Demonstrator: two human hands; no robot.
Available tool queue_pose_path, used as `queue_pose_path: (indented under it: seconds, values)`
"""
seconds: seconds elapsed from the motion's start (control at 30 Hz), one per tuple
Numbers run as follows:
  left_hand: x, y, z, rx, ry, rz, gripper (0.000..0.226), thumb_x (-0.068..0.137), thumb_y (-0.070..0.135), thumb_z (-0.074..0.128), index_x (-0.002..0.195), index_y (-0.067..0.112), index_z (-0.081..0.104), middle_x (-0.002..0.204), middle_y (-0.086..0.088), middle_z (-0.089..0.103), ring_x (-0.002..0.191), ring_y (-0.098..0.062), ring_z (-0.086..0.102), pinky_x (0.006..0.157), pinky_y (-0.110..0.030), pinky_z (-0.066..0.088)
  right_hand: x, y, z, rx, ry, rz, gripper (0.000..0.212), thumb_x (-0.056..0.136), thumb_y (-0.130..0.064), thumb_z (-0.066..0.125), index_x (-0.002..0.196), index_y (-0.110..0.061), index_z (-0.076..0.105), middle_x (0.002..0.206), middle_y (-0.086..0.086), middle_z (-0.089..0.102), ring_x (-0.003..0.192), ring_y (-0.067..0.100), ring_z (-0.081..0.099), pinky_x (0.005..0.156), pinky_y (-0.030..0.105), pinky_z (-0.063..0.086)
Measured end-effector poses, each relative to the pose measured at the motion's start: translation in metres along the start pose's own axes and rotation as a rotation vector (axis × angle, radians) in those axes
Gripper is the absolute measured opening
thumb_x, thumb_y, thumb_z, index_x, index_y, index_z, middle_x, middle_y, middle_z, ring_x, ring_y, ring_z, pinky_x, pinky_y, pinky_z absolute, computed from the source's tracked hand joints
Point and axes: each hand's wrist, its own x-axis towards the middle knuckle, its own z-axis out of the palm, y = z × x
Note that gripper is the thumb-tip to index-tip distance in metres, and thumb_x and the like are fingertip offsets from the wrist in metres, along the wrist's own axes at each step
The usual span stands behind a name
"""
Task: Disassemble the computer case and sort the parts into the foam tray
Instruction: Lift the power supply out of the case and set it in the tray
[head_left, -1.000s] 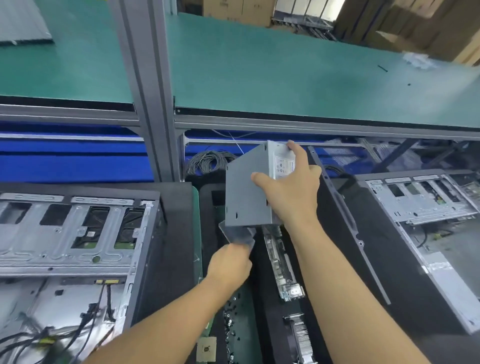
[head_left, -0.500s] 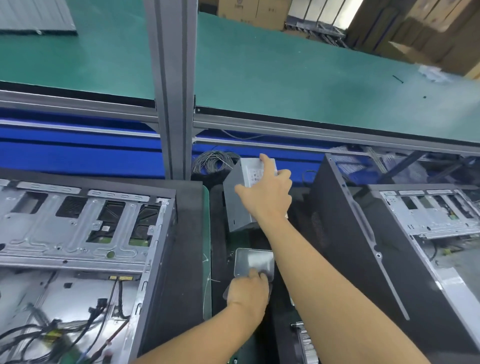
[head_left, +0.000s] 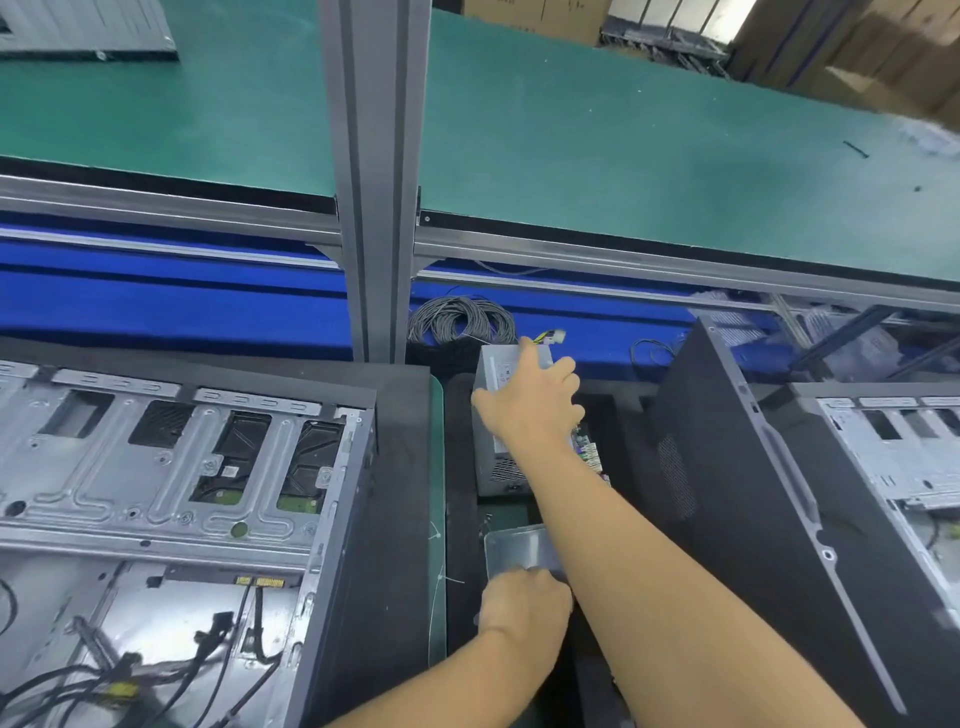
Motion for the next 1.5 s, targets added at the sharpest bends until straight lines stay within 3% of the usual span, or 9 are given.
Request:
queue_pose_path:
  seconds: [0.2, 0.3, 0.37, 0.47, 0.77, 0.97, 1.2, 1.37, 1.5]
  values:
    - [0.014, 0.0, 0.014, 0.132, 0.031, 0.027, 0.029, 0.094, -0.002, 0.048, 0.12, 0.005, 0.06, 0.118, -0.014, 0.063, 0.109, -0.034, 0.058, 0.066, -0.035, 0.042, 0.0, 0.007, 0.015, -0.03, -0.044, 0.015, 0.092, 0.077, -0.055, 0.072, 0.151, -0.037, 0.021, 0.138, 0.014, 0.031, 0.124, 0.033, 0.037, 0.095, 0.052, 0.041]
    - [0.026, -0.002, 0.023, 0.369, 0.137, 0.159, 0.041, 0.106, 0.02, 0.026, 0.134, 0.01, 0.055, 0.128, -0.01, 0.063, 0.119, -0.029, 0.055, 0.098, -0.037, 0.041, -0.004, 0.005, 0.029, -0.116, -0.047, -0.009, 0.093, 0.08, -0.056, 0.069, 0.152, -0.036, 0.016, 0.138, 0.015, 0.028, 0.124, 0.034, 0.037, 0.092, 0.049, 0.04]
    - [0.028, 0.0, 0.025, 0.115, 0.113, 0.098, 0.066, 0.105, 0.044, 0.011, 0.138, 0.003, 0.051, 0.133, -0.013, 0.059, 0.124, -0.032, 0.054, 0.109, -0.04, 0.041, -0.003, 0.006, 0.037, -0.156, -0.102, -0.008, 0.094, 0.083, -0.056, 0.067, 0.155, -0.035, 0.009, 0.141, 0.017, 0.025, 0.123, 0.034, 0.036, 0.084, 0.044, 0.04]
    - [0.028, -0.002, 0.019, 0.334, 0.074, 0.29, 0.042, 0.109, 0.02, 0.032, 0.15, 0.01, 0.039, 0.149, -0.008, 0.046, 0.135, -0.029, 0.045, 0.11, -0.041, 0.042, -0.003, 0.016, 0.048, -0.128, -0.178, 0.033, 0.096, 0.086, -0.054, 0.065, 0.157, -0.035, 0.003, 0.14, 0.018, 0.024, 0.122, 0.034, 0.037, 0.087, 0.045, 0.045]
    - [0.02, -0.017, 0.002, -0.143, 0.01, -0.098, 0.035, 0.099, -0.001, 0.041, 0.131, 0.004, 0.055, 0.133, -0.013, 0.058, 0.12, -0.033, 0.058, 0.093, -0.044, 0.054, 0.015, 0.028, 0.059, -0.048, -0.271, 0.084, 0.088, 0.089, -0.054, 0.058, 0.156, -0.035, 0.005, 0.146, 0.025, 0.024, 0.132, 0.04, 0.033, 0.087, 0.046, 0.044]
    - [0.009, -0.029, -0.012, -0.138, 0.07, -0.099, 0.032, 0.09, -0.008, 0.053, 0.12, 0.003, 0.058, 0.12, -0.012, 0.064, 0.107, -0.032, 0.064, 0.076, -0.037, 0.049, 0.004, 0.025, 0.052, -0.097, -0.317, 0.085, 0.105, 0.088, -0.065, 0.055, 0.159, -0.017, -0.007, 0.161, 0.03, -0.002, 0.149, 0.04, 0.011, 0.119, 0.045, 0.02]
    - [0.007, -0.004, -0.004, -0.118, 0.042, -0.087, 0.053, 0.087, 0.001, 0.065, 0.135, 0.004, 0.041, 0.131, -0.017, 0.05, 0.12, -0.032, 0.052, 0.085, -0.042, 0.052, -0.021, 0.014, -0.013, -0.121, -0.473, -0.108, 0.064, 0.095, -0.051, 0.045, 0.14, -0.006, 0.05, 0.148, 0.025, 0.04, 0.136, 0.042, 0.031, 0.103, 0.045, 0.035]
    - [0.008, -0.021, -0.012, -0.27, 0.241, -0.145, 0.046, 0.094, 0.007, 0.051, 0.139, 0.011, 0.04, 0.134, -0.013, 0.055, 0.114, -0.032, 0.062, 0.084, -0.04, 0.053, -0.063, 0.037, -0.051, 0.088, -0.453, -0.132, 0.057, 0.093, -0.041, 0.051, 0.142, -0.012, 0.049, 0.152, 0.018, 0.04, 0.139, 0.039, 0.033, 0.11, 0.045, 0.036]
    - [0.003, -0.044, -0.022, -0.676, 0.271, -0.308, 0.026, 0.089, 0.015, 0.05, 0.115, 0.016, 0.055, 0.113, -0.012, 0.065, 0.102, -0.037, 0.063, 0.083, -0.04, 0.053, -0.088, 0.056, -0.069, 0.245, -0.413, -0.115, 0.057, 0.093, -0.037, 0.055, 0.145, -0.017, 0.048, 0.149, 0.01, 0.046, 0.134, 0.029, 0.045, 0.106, 0.039, 0.04]
